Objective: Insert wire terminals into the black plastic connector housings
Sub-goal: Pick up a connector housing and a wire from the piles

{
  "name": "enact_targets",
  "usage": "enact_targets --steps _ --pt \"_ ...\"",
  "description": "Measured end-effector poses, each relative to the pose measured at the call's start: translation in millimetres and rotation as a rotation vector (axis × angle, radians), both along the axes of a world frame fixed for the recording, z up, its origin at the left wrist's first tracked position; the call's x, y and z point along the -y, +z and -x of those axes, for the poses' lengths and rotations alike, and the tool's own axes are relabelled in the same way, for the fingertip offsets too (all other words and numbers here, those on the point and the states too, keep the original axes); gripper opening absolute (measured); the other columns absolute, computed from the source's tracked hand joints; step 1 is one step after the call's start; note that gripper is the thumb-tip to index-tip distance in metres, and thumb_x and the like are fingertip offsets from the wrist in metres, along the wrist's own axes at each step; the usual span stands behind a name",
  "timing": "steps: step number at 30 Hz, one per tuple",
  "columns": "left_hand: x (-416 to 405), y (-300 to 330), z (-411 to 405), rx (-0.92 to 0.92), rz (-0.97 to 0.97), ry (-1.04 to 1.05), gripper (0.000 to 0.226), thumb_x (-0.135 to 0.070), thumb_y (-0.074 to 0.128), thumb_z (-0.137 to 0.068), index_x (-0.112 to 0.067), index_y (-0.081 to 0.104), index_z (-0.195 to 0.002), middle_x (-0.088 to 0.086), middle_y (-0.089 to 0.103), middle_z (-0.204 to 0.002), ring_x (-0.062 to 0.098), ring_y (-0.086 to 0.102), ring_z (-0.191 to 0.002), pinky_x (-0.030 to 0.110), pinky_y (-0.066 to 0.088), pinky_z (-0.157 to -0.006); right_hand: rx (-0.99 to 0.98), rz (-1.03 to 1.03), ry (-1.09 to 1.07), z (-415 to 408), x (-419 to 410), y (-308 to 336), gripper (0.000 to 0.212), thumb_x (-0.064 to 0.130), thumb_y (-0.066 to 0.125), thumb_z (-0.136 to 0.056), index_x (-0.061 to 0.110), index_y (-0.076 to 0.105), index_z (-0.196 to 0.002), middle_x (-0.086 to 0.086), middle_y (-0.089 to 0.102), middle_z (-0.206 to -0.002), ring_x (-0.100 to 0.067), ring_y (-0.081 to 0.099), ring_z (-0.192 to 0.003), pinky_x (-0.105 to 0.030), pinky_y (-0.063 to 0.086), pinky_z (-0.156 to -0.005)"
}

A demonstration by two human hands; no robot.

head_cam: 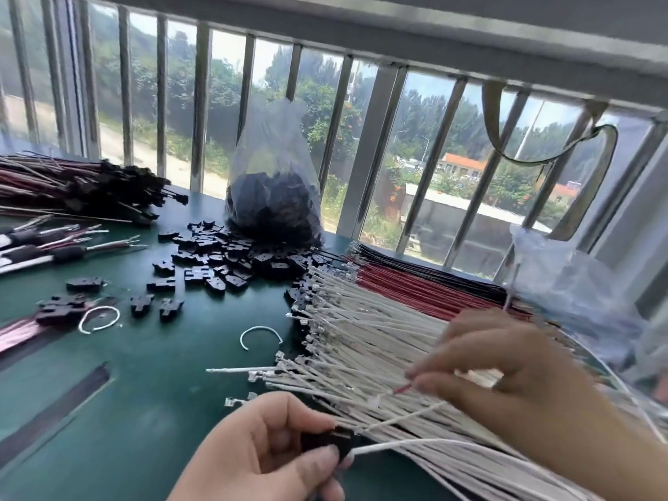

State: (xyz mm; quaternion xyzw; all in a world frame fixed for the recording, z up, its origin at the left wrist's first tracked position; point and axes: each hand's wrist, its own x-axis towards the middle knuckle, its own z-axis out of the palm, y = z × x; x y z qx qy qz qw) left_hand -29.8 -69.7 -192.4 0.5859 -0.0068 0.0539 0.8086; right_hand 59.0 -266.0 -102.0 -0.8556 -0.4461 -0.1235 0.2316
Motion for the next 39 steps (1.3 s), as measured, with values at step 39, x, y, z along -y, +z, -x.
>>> enact_targets --steps 39 --pt "6.4 10.2 6.5 -0.019 -0.232 0.001 0.023 -0.015 0.084 -0.054 -0.019 0.070 -0.072 0.021 0.069 -0.061 0.022 0.068 -0.052 0.021 0.050 -0.047 -0.065 0.205 0.058 28.1 -0.4 -36.8 0.020 0.043 0.045 -0.088 0.045 0.058 -0.104 0.020 0.048 -0.078 -0.004 0.052 -0.066 -0.028 0.047 -0.054"
